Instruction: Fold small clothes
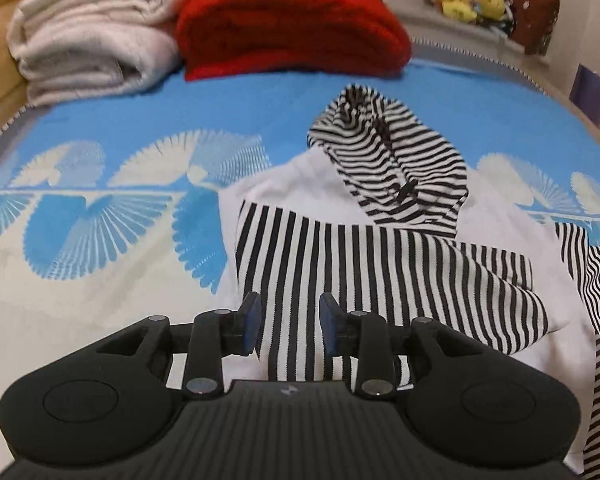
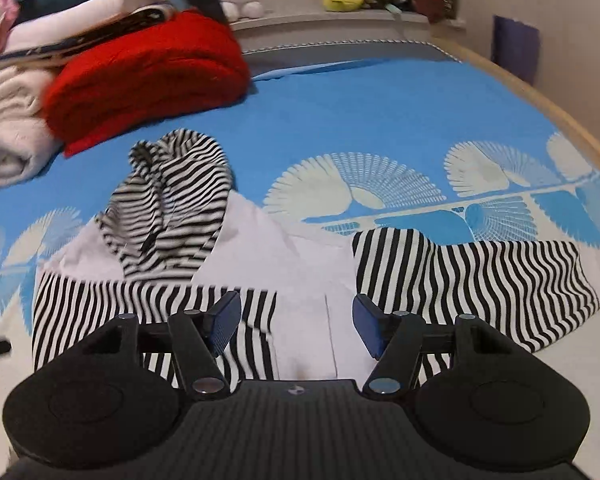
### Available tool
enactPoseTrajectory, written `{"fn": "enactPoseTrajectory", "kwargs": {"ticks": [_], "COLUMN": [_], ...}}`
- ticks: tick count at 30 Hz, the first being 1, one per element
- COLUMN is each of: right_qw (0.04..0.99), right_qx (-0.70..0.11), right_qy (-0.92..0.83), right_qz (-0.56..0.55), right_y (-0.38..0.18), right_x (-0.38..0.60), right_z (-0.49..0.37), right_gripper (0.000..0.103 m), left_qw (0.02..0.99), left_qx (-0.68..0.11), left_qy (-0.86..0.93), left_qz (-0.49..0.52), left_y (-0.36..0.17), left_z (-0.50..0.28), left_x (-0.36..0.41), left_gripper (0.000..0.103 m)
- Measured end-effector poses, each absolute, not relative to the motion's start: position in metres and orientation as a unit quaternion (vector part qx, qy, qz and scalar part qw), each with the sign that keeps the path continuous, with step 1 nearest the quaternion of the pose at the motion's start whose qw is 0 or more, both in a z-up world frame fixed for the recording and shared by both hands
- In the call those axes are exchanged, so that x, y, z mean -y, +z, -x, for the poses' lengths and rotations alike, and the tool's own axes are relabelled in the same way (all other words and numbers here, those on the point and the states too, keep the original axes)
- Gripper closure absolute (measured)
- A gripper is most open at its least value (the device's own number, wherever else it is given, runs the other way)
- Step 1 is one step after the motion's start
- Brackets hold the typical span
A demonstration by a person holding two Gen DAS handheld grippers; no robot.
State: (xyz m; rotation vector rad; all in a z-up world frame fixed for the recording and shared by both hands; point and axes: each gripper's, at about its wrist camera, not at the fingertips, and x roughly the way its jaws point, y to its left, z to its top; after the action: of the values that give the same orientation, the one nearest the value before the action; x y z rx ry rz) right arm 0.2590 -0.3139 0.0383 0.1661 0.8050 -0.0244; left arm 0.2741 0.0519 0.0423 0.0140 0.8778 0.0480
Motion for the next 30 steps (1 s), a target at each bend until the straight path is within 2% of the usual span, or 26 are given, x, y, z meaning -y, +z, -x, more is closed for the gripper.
{"fn": "enactPoseTrajectory", "kwargs": {"ticks": [11, 19, 22, 26, 30], "right_qw": [0.914, 0.908, 0.895, 0.872, 0.809], "right_qx": [-0.386, -0.370, -0.369, -0.357, -0.373], "right_qy": [-0.028, -0.097, -0.153, -0.211, -0.242], "right_qz": [-0.126, -0.171, -0.198, -0.259, -0.384], "right_y": [0.038, 0.035, 0.021, -0.014, -0.062], "right_x": [0.342, 0.430, 0.479, 0.538, 0.584], "right_z": [-0.214, -0.195, -0.191, -0.186, -0.194], "right_gripper": [0.039, 0.039, 0.040, 0.040, 0.040], "left_qw": [0.913, 0.909, 0.903, 0.913, 0.910], "left_qx": [-0.407, -0.415, -0.426, -0.407, -0.414], "left_qy": [0.031, 0.030, 0.022, 0.010, 0.008], "left_qz": [-0.006, 0.012, 0.050, 0.024, 0.032], "left_y": [0.040, 0.016, 0.013, 0.018, 0.016], "left_z": [-0.218, -0.200, -0.206, -0.213, -0.229], "left_x": [-0.032, -0.012, -0.003, 0.016, 0.023], "left_gripper": [0.067, 0.065, 0.065, 0.065, 0.065]}}
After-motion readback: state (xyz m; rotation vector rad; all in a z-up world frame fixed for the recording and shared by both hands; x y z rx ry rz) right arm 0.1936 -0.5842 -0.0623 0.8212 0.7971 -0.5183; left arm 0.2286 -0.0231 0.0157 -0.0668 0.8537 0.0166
